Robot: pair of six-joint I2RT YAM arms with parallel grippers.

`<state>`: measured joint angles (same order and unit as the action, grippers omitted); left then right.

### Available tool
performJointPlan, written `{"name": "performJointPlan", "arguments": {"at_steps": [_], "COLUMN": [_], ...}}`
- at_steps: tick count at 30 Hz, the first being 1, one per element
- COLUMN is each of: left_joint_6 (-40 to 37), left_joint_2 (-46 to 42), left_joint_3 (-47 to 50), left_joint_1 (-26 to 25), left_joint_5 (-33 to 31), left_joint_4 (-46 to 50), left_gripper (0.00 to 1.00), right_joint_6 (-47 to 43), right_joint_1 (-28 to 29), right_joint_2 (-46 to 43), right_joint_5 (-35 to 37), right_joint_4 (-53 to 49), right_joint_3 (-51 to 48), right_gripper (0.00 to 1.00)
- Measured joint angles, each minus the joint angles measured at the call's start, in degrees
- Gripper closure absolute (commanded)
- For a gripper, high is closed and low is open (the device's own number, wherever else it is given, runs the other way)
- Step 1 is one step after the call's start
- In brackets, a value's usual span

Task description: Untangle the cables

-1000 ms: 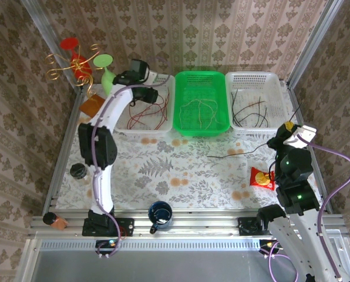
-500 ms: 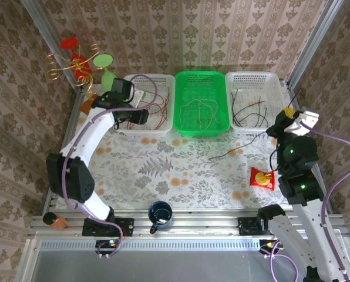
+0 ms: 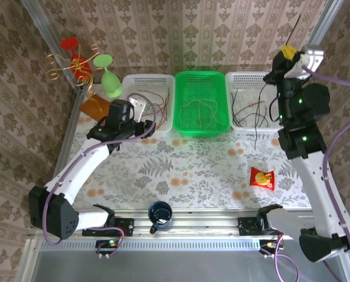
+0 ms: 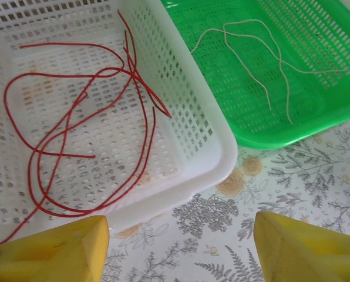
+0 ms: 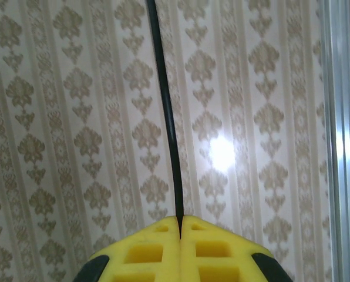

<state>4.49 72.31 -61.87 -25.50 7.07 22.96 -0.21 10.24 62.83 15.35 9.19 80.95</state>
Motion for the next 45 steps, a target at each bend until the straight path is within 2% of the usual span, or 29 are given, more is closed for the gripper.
{"name": "performJointPlan", "arguments": {"at_steps": [7,12,19,26,32,37,40,45], "left_joint_6": [3.4,5.0,6.5,9.1,10.8,11.0,11.0,11.0], "left_joint_2": [-1.6,-1.4,0.0,1.9,8.2,13.4,14.9,15.5], "left_joint_3": [3.1,3.8,3.9,5.0,2.9,-1.9,-4.3,-5.5], "left_joint_1": [-3.8,-6.5,-8.8,-13.2,-16.1,-18.1,-19.2,-20.4], "left_joint_5": [-0.5,-1.1,-2.2,-4.8,-4.7,-4.2,-3.8,-3.6], "left_joint_4": [-4.6,-6.2,-7.2,-11.8,-17.0,-19.0,-19.6,-20.0], "left_gripper": [0.33,0.33,0.32,0.33,0.33,0.33,0.32,0.32], "right_joint_6": [-8.3,-11.8,-13.8,-14.0,-10.8,-5.1,-0.9,4.9], "right_joint_1": [-1.2,-3.4,-5.7,-7.7,-7.8,-7.6,-7.6,-8.7], "right_joint_2": [10.6,18.4,31.7,34.0,30.9,32.0,35.3,44.9], "right_joint_5": [-3.2,-4.3,-4.2,-3.9,-3.6,-2.1,0.1,2.8], "right_joint_4": [3.3,7.1,6.5,5.0,5.1,-0.5,-6.1,-18.4], "right_joint_3": [16.0,21.6,27.6,22.9,8.2,-0.1,-0.1,5.7], "right_gripper": [1.0,1.0,1.0,1.0,1.0,1.0,1.0,1.0]}}
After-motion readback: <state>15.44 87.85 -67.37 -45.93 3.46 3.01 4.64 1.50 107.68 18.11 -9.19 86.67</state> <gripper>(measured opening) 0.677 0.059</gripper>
